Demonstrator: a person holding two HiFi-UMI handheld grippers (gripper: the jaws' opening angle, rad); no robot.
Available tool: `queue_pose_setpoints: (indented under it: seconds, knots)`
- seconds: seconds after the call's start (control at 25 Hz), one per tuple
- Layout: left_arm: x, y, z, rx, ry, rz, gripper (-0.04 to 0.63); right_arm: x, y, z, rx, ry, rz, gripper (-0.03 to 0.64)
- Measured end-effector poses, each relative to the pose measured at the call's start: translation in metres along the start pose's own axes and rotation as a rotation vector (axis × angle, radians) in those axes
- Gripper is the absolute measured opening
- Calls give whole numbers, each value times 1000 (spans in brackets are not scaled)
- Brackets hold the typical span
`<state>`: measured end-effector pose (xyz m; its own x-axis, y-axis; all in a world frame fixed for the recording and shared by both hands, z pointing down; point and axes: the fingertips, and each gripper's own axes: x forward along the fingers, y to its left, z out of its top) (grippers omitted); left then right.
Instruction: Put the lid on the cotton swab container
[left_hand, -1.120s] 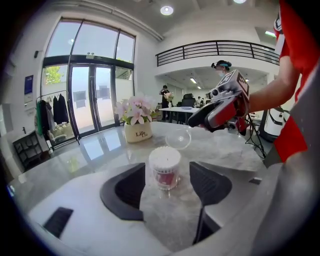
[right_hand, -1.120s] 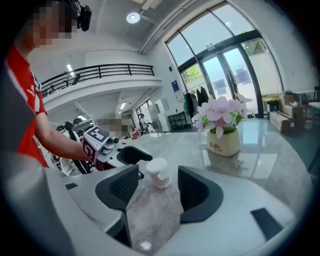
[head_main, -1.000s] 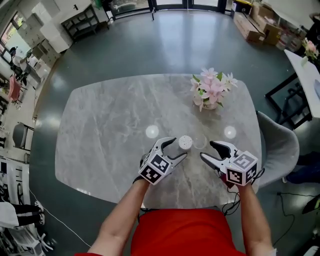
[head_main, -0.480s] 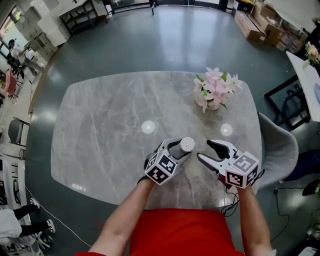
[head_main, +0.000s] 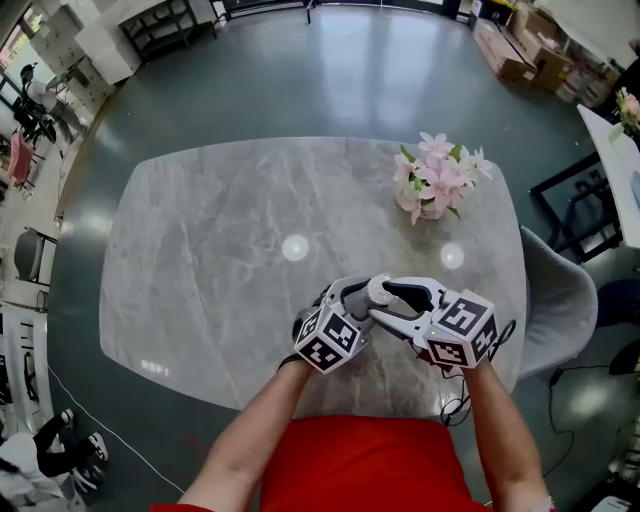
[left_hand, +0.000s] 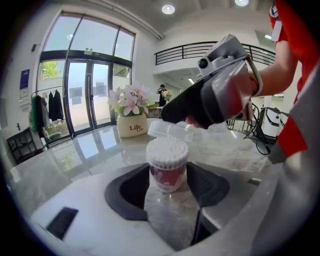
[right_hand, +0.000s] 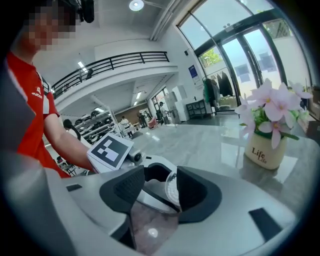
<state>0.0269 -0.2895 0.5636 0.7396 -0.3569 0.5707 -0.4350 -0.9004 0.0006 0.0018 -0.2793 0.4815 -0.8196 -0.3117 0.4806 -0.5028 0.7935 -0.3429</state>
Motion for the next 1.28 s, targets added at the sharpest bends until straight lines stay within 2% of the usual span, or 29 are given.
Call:
queue_pose_setpoints:
  seconds: [0.2,0.44,0.68,0.8,0.88,1.08,1.28]
  knots:
    - [0,-1,0,3,-2,-5,268,12,-12,0,1,50,-68,70]
    - [1,-3,2,9,2,-6,268,24,-22,-12,-32,166,-144,4]
    - [3,-3,0,4,7,4,268,27,-25,-16,-60,192,-176,-3]
    - [2,-3,-1,-1,7,3,268,27,-24,-17,-46,174,-169,-3]
    - [2,-4,0,-5,5,3,268,26,-24,-16,-29,160,-155,48]
    - [-2,-2,-1,-15,-5,11,268,22,-22,-13,-51,128,-144,49]
    - [-13,0,3,-54,-45,7,273,15,-27,-11,-8,87,-149,51]
